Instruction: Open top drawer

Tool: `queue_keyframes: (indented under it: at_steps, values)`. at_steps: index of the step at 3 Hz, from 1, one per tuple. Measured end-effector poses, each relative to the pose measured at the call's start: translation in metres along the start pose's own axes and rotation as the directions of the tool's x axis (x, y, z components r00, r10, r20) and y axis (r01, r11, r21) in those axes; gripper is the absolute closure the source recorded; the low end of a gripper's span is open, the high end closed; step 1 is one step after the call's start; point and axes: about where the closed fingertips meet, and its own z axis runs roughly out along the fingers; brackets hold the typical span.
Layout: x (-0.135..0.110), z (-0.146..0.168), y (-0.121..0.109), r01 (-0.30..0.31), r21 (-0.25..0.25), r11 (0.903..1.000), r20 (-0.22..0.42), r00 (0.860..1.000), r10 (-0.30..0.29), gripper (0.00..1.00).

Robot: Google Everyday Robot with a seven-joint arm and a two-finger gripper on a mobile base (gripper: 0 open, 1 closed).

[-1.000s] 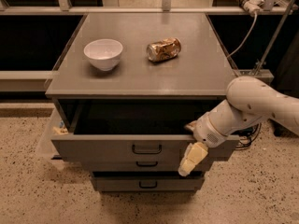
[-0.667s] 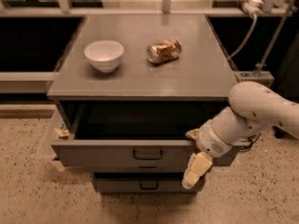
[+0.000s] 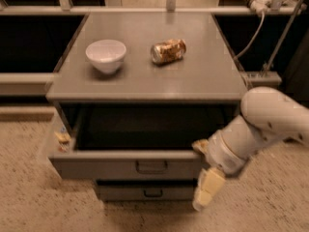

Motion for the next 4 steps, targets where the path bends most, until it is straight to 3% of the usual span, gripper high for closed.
queue_keyframes:
  at_steps: [1, 2, 3, 4]
  values:
    - [-0.001, -0.001, -0.001, 0.0, 0.0, 1.0, 0.0, 1.0, 0.0, 0.0]
    - [0.013, -0.01, 0.054, 0.013, -0.037, 0.9992, -0.025, 1.0, -0.014, 0.0]
    - [0.013, -0.012, 0.057, 0.014, -0.039, 0.9991, -0.026, 1.0, -0.015, 0.0]
    - [0.018, -0.034, 0.065, 0.011, 0.086, 0.9962, -0.02, 1.0, -0.01, 0.0]
